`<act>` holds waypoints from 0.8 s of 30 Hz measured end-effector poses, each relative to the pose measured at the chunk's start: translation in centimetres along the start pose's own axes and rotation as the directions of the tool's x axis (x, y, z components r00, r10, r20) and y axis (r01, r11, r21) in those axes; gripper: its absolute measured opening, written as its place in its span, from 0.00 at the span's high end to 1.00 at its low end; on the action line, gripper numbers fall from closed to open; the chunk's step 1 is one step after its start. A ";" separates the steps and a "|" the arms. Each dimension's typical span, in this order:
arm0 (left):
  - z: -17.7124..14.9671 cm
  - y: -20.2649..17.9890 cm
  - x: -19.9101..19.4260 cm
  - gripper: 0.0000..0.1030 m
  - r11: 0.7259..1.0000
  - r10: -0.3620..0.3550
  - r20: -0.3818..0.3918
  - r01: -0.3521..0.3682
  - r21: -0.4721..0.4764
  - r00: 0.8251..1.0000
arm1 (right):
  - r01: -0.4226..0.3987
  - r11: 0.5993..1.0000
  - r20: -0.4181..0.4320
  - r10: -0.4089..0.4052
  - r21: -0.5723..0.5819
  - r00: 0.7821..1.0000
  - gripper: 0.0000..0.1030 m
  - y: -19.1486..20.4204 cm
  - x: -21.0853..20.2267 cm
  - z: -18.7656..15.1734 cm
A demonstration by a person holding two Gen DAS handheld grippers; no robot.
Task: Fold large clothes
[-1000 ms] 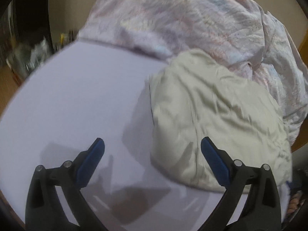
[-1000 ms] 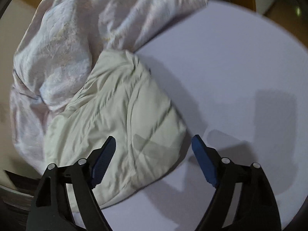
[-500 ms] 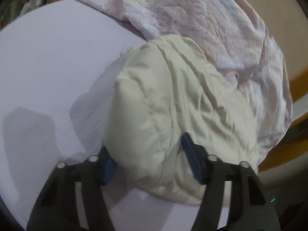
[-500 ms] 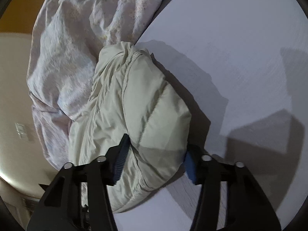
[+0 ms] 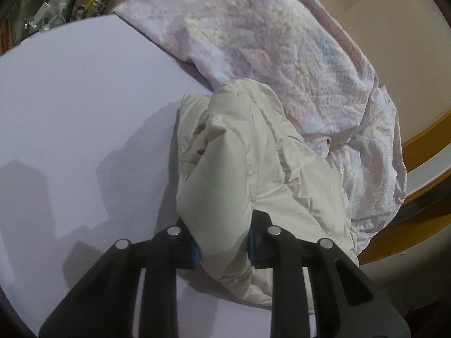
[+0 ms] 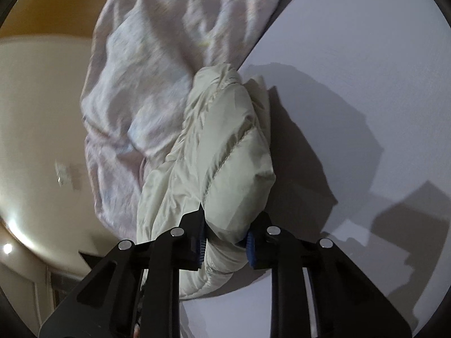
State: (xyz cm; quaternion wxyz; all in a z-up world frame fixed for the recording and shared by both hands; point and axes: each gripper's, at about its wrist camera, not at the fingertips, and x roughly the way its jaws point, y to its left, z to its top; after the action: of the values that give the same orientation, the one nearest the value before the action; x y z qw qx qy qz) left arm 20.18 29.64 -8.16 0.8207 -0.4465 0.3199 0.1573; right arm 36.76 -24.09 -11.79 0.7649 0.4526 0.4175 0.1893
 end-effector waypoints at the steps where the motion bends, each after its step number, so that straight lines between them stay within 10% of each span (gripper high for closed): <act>1: 0.0 0.7 -1.1 0.77 1.000 0.002 0.004 -0.002 0.003 1.000 | -0.002 1.000 -0.010 0.001 -0.009 1.000 0.78 0.2 -0.2 -0.5; 10: -2.1 5.7 -7.5 0.76 0.999 0.036 -0.009 -0.036 0.020 0.999 | -0.030 0.999 -0.098 0.027 -0.033 0.995 0.78 -0.3 -3.1 -7.6; 14: -2.7 6.6 -8.0 0.71 0.999 0.043 -0.029 -0.042 0.024 0.999 | 0.070 0.990 -0.087 -0.081 -0.125 0.993 0.70 0.3 -3.8 -8.7; 18: -3.1 7.0 -8.2 0.46 0.997 0.073 -0.015 -0.073 0.041 0.997 | 0.248 0.946 0.053 -0.243 -0.209 0.969 0.40 1.9 -6.1 -8.4; 21: -3.5 7.0 -8.8 0.28 0.994 0.096 0.011 -0.096 0.060 0.995 | 0.382 0.880 0.246 -0.319 -0.282 0.915 0.39 4.3 -8.4 -8.2; 24: -3.8 7.3 -8.7 0.27 0.992 0.103 0.007 -0.103 0.069 0.995 | 0.345 0.859 0.231 -0.274 -0.379 0.934 0.39 7.1 -7.4 -8.6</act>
State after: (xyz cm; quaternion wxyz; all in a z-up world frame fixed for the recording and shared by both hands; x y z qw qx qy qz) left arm 8.26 30.74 -8.48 0.8272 -0.4003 0.3462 0.1890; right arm 26.12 -20.75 -4.39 0.8960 0.2215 0.3691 0.1086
